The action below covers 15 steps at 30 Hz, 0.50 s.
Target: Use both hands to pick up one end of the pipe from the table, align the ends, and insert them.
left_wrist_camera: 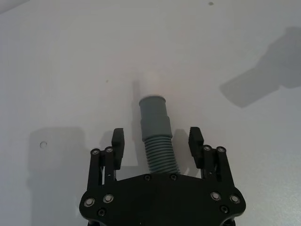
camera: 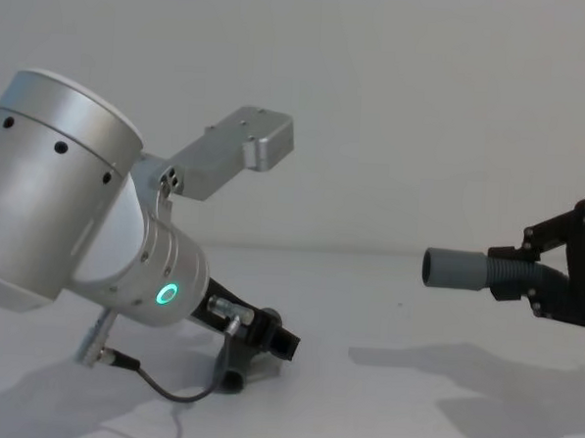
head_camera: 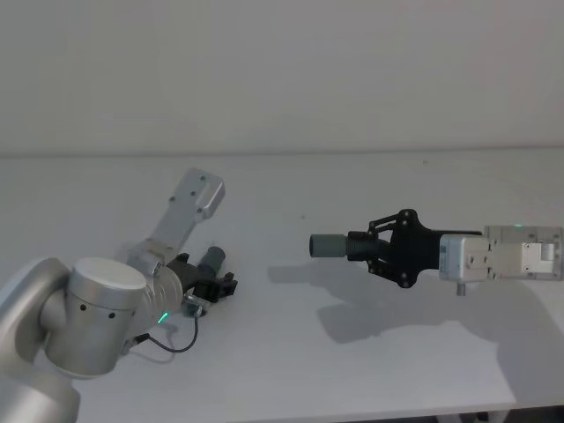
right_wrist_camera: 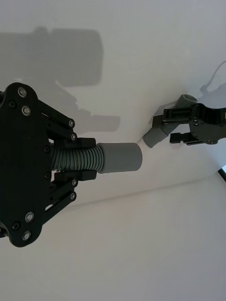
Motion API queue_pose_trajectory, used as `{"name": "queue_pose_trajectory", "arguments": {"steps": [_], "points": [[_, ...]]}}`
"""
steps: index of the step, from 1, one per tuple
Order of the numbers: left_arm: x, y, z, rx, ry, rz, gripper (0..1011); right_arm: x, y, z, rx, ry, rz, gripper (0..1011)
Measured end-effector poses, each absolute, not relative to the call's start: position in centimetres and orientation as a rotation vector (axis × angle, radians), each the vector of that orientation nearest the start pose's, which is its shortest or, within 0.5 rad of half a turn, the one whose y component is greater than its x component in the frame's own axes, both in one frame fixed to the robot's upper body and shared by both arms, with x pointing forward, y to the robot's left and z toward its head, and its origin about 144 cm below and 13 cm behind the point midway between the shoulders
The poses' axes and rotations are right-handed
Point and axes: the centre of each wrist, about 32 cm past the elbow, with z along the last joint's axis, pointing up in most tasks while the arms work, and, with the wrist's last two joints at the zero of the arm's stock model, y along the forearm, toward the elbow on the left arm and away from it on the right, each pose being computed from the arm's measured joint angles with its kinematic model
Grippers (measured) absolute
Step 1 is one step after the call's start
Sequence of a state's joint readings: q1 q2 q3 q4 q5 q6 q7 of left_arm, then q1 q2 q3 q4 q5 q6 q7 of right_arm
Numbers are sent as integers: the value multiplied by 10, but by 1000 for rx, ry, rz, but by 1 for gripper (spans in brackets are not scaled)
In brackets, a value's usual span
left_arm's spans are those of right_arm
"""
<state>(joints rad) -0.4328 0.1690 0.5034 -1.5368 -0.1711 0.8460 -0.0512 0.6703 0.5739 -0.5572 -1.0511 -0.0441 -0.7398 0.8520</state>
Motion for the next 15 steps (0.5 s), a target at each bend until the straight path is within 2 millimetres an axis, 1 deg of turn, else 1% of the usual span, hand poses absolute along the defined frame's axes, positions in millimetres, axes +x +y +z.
{"name": "queue_pose_trajectory", "arguments": {"steps": [4,5,6,7,8,11,12,13,14,15], "points": [[532,125,1251,602,180,1082,745,604,-345,1231,-432,-888,-231,237],[533,125,1251,601,180,1082,745,604,-345,1231,-432,-888,-231,237],[533,125,1250,599,182,1082,670,604,-345,1231,-432,-888,-231,237],[533,125,1250,598,183,1082,670,604,-345,1231,-432,-888,-231,237],[534,125,1249,596,184,1081,616,604,-345,1231,-432,-888,-231,237],[534,125,1249,592,187,1080,499,604,-345,1231,-432,-888,-231,237],[534,125,1249,591,190,1078,469,604,-345,1231,-432,-888,-231,237],[534,125,1248,590,192,1077,469,604,-345,1231,-432,-888,-231,237],[534,125,1248,590,193,1077,440,604,-345,1231,-432,-888,-231,237],[533,125,1248,588,197,1075,381,604,-345,1231,-432,-888,-231,237]]}}
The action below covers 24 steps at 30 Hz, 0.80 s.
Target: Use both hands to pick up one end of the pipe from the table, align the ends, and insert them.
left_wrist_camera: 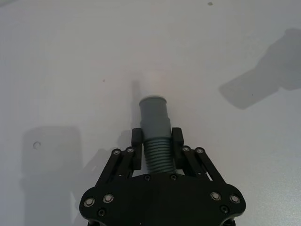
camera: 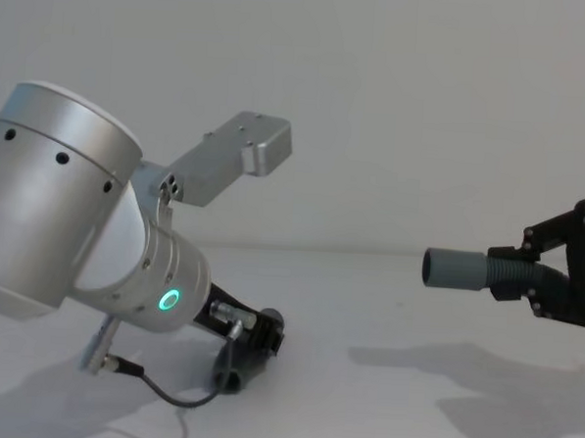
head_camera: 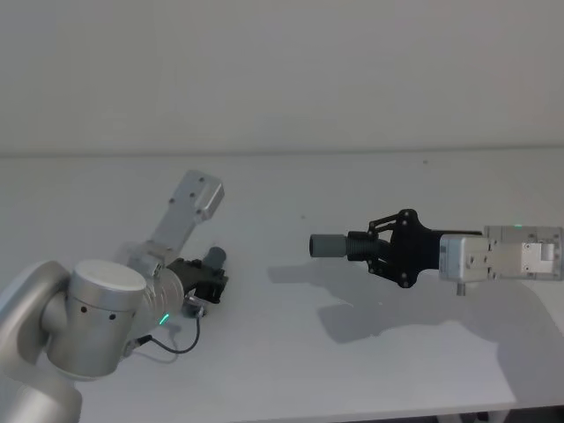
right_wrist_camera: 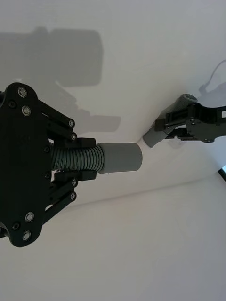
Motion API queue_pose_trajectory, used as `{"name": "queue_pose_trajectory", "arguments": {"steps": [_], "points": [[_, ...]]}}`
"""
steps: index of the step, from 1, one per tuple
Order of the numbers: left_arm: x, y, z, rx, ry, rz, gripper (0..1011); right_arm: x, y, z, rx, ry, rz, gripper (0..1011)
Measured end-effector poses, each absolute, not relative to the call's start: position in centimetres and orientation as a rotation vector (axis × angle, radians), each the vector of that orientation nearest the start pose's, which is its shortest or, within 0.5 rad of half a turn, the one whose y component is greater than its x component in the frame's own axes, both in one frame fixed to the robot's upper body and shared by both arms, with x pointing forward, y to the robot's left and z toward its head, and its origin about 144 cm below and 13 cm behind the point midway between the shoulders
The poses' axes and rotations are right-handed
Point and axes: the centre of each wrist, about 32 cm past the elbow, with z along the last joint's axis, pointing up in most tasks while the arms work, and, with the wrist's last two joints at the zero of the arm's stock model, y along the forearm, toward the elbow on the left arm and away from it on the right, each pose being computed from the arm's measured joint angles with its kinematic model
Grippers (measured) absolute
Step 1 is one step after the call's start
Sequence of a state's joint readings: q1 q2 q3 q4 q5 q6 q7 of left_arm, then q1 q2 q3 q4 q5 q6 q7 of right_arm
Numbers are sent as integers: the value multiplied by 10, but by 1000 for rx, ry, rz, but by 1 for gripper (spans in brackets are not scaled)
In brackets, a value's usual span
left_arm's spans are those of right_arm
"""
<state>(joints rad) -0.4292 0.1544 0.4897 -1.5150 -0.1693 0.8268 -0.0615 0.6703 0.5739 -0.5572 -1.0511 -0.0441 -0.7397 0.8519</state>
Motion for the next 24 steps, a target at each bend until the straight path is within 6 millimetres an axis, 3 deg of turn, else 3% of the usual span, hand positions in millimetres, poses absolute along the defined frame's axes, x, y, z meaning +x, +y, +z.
{"name": "queue_pose_trajectory", "arguments": {"steps": [3,24], "points": [[532,125,1247,584,202,1075,325,604,-345,1231,-432,-888,-231,237],[526,127,1246,565,210,1050,325,604,-345,1231,-432,-888,-231,237]]}}
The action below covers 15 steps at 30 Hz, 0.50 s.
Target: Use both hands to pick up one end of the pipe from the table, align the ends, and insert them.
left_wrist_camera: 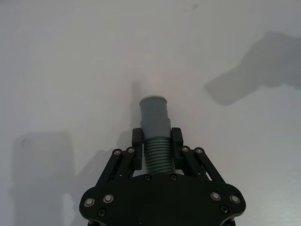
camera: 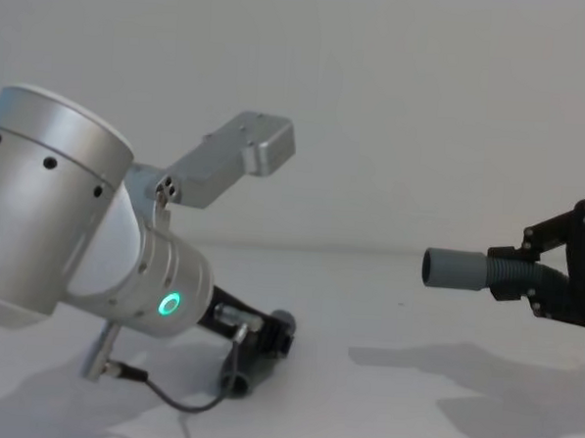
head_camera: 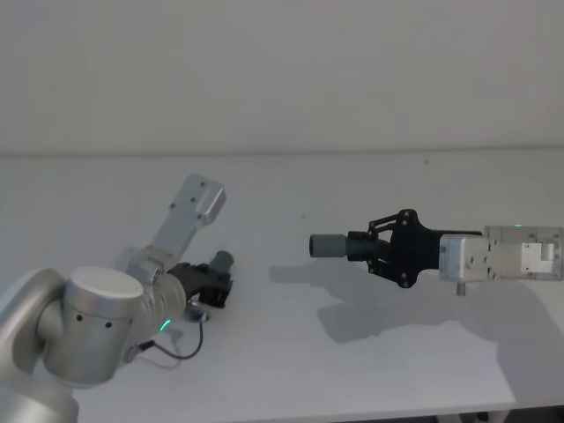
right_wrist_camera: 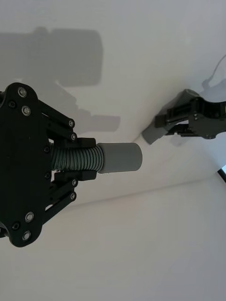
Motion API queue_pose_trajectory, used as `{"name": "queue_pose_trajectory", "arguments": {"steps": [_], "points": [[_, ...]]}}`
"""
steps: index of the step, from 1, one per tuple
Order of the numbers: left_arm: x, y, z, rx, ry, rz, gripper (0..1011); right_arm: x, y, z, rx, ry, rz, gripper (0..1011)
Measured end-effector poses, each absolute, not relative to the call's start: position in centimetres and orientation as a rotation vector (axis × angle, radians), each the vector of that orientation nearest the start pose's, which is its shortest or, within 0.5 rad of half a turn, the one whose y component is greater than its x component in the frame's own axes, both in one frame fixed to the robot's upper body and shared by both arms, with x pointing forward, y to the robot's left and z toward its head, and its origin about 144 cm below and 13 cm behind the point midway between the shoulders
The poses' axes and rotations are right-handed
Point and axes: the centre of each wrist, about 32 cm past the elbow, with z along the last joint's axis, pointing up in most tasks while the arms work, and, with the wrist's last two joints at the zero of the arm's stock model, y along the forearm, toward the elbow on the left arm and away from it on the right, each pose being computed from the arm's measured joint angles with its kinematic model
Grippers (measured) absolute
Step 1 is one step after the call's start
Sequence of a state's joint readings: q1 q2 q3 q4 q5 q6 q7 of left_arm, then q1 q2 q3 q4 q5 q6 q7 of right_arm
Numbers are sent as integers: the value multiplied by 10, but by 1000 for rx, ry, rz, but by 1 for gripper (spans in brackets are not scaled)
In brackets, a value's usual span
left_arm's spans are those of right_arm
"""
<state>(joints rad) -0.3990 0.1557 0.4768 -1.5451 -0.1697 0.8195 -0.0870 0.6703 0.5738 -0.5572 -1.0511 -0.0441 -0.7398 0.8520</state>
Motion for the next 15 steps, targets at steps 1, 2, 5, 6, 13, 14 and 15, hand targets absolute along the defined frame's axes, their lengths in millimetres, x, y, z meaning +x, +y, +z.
{"name": "queue_pose_trajectory", "arguments": {"steps": [1,2,5,6,13,14,15], "points": [[528,127,1247,557,200,1040,325,604,-345,1231,-432,-888,-231,236],[528,128,1248,553,195,1036,325,604,-345,1231,-432,-888,-231,237],[532,130,1253,535,167,1015,325,604,-345,1231,-432,-888,-231,237],[534,132,1256,524,152,1000,325,604,-345,1231,-432,-888,-231,237],[544,139,1268,486,90,935,325,604,-345,1231,-432,-887,-231,237],[545,140,1270,478,80,917,325,604,-345,1231,-432,-888,-231,237],[545,140,1270,478,80,917,325,604,-345,1231,-432,-888,-231,237]]}}
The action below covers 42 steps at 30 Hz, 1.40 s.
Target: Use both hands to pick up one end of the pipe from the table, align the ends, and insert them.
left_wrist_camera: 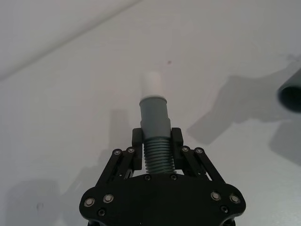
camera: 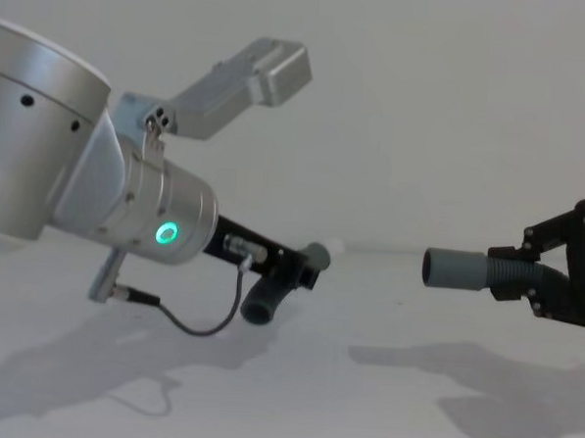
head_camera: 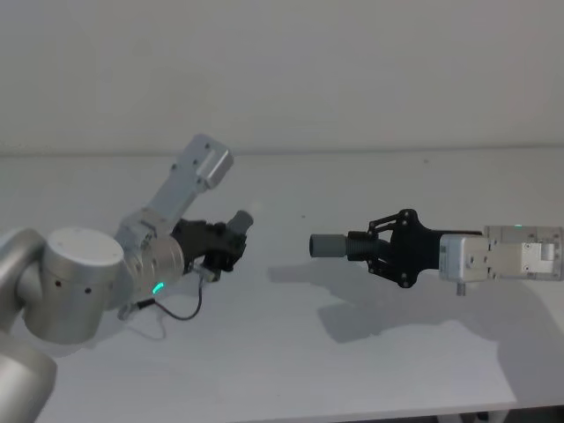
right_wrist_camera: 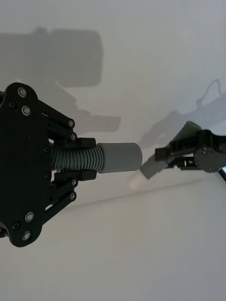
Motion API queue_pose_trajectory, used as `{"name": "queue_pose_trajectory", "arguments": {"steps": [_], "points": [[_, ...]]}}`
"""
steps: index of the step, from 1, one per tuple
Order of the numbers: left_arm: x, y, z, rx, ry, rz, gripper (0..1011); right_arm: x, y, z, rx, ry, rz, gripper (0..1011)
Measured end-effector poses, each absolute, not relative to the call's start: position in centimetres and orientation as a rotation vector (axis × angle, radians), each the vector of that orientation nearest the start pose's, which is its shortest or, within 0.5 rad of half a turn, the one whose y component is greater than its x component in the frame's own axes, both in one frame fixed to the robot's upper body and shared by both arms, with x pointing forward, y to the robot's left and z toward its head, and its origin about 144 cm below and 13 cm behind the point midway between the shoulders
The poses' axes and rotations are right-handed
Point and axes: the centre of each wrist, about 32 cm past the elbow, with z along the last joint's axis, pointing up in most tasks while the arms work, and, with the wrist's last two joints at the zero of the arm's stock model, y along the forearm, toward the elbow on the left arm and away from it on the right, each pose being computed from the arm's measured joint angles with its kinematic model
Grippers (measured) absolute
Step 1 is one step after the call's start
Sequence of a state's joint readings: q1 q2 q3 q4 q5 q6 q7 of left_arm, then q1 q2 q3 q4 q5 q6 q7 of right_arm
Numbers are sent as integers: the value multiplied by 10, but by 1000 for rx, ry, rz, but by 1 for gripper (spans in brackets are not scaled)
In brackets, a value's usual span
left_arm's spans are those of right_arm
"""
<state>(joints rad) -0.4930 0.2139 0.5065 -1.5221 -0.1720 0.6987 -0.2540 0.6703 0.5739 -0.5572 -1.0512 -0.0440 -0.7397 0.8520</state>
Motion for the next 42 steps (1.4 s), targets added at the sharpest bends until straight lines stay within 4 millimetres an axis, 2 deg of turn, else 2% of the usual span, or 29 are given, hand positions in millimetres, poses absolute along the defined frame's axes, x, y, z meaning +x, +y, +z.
{"name": "queue_pose_trajectory", "arguments": {"steps": [16,42], "points": [[567,168,1297,406,-24,693,325,604,-345,1231,-432,-888,-231,237],[602,244,1330,372,-108,277,325,604,-345,1231,-432,-888,-231,237]]}}
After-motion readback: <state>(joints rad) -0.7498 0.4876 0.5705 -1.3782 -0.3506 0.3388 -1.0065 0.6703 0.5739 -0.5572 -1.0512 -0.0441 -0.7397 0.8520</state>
